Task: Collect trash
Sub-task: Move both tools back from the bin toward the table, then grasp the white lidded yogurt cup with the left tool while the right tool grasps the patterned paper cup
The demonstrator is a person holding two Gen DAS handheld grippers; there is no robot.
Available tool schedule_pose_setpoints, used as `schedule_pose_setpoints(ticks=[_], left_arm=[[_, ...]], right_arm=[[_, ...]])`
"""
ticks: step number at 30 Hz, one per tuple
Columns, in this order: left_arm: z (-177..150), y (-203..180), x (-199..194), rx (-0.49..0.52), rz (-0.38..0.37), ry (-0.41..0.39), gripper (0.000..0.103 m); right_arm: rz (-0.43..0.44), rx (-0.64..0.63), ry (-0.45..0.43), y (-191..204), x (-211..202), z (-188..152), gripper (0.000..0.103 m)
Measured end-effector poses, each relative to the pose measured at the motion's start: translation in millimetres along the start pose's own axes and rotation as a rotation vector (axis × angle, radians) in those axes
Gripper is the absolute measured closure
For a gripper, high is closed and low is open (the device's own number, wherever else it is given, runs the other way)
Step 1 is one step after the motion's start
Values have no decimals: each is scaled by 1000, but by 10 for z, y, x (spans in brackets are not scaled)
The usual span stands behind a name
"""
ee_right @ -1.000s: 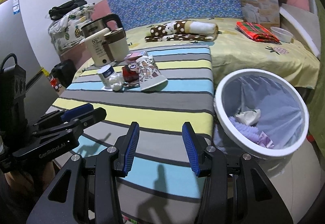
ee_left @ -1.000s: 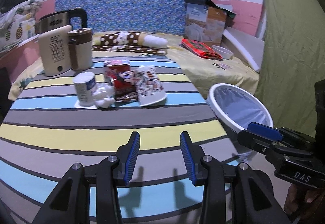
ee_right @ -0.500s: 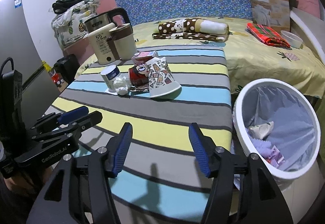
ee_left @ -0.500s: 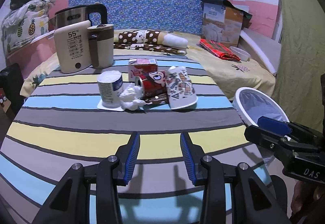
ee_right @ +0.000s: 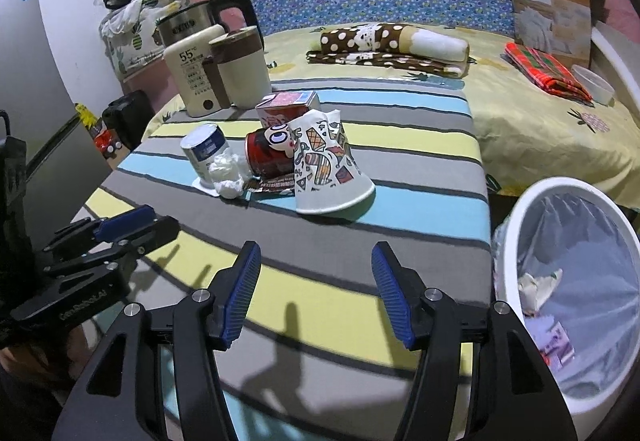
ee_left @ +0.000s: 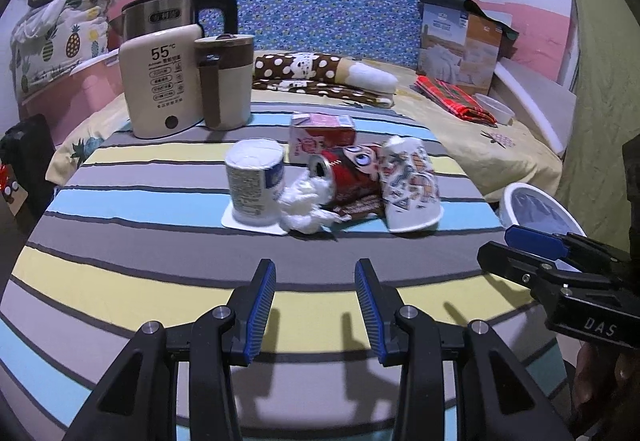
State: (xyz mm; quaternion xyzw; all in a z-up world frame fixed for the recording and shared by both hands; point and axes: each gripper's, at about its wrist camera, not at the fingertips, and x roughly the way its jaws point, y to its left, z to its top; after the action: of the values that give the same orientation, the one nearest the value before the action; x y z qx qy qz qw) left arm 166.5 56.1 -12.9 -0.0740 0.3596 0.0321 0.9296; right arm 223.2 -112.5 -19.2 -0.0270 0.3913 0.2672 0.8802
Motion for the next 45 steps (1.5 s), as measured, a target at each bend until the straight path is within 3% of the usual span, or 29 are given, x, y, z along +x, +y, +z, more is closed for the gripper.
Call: schedule_pose_setpoints(ticks=[6, 13, 31, 37, 45], left_arm=[[153, 172, 132, -18, 11, -7, 61], [345, 309, 347, -28, 15, -9, 53], [583, 415, 796, -47, 31, 20, 50], [628, 469, 830, -81, 30, 0, 50], [604, 449, 704, -71, 69, -40, 54]], right_arm=[[-3, -20, 9, -25, 151, 126, 44], [-1, -38, 23, -83, 296, 231, 44], [31, -48, 61, -125, 551, 374, 44], [48, -49, 40, -115, 483, 353, 55], [50, -20, 11, -135, 389, 332, 61]])
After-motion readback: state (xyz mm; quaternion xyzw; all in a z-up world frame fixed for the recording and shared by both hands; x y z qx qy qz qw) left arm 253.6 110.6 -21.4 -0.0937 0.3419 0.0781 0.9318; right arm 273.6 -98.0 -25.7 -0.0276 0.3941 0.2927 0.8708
